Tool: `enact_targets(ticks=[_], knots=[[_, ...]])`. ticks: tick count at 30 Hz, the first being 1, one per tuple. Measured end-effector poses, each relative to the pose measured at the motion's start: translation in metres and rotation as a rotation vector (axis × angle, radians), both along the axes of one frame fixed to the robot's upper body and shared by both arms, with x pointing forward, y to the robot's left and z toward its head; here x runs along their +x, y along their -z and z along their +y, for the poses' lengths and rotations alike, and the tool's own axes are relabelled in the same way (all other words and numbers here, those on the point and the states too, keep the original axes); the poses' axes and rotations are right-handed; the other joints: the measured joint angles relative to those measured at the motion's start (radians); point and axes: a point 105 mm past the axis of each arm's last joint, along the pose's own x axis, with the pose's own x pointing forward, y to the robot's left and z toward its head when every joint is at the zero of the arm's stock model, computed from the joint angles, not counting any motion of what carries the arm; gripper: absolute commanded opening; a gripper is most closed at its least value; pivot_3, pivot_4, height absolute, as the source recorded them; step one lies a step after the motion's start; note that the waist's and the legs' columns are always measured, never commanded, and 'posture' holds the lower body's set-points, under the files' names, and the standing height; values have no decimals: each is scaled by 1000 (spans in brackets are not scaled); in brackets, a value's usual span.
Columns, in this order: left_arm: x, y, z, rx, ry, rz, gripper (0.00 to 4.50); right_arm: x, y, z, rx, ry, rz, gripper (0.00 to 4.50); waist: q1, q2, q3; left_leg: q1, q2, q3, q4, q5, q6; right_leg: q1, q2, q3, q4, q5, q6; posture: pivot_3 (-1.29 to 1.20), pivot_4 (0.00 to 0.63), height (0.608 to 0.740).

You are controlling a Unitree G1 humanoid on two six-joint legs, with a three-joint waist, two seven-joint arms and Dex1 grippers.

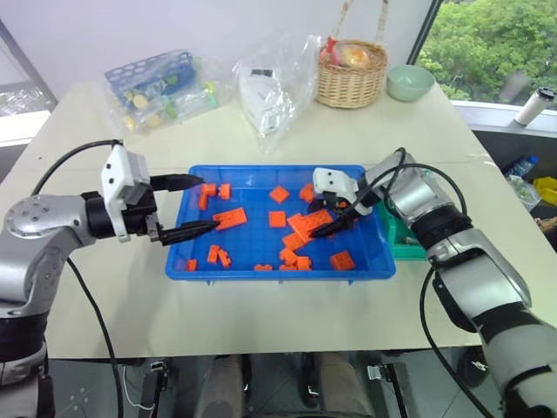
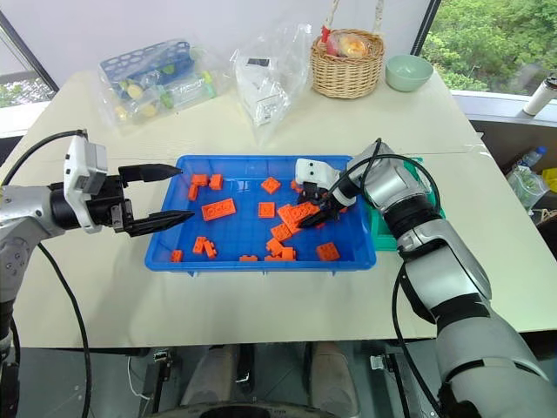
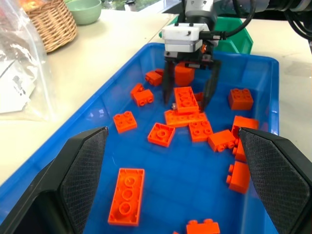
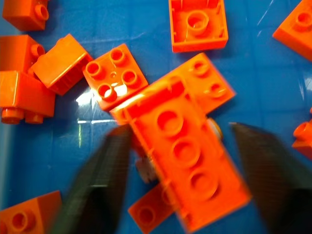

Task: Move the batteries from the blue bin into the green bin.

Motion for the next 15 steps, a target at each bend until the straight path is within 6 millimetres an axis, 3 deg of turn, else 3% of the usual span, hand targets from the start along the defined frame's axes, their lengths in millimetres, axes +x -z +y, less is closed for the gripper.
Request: enact_targets(ticks=[1, 8, 11, 13, 15], knots=[[0, -1, 0, 0, 1, -2, 4500, 0, -1, -1, 4, 5, 5, 1178, 0, 0, 0, 0, 0, 0, 0, 0, 0, 0, 0, 0, 0, 0, 0, 0, 150, 736], [3, -2, -2, -2, 15, 0, 4500, -2, -18, 11, 102, 29, 25, 1157, 0, 0, 0, 0, 0, 0, 0, 0, 0, 0, 0, 0, 0, 0, 0, 0, 150, 736], [5, 0, -5, -4, 24, 10, 4500, -7, -32, 41, 177, -10, 1, 1157, -5, 0, 0, 0, 0, 0, 0, 0, 0, 0, 0, 0, 1, 0, 0, 0, 150, 736], [7, -4, -6, -8, 32, -7, 4500, -16, -41, 72, 233, -50, -14, 1157, -7, 0, 0, 0, 1, 0, 0, 0, 0, -1, 1, 0, 3, 0, 0, 0, 150, 736], [7, -6, -8, -12, 38, -15, 4500, -29, -44, 98, 266, -84, -8, 2257, -2, 0, 0, 0, 1, 0, 0, 0, 0, -1, 1, 0, 3, 0, 0, 0, 150, 736]])
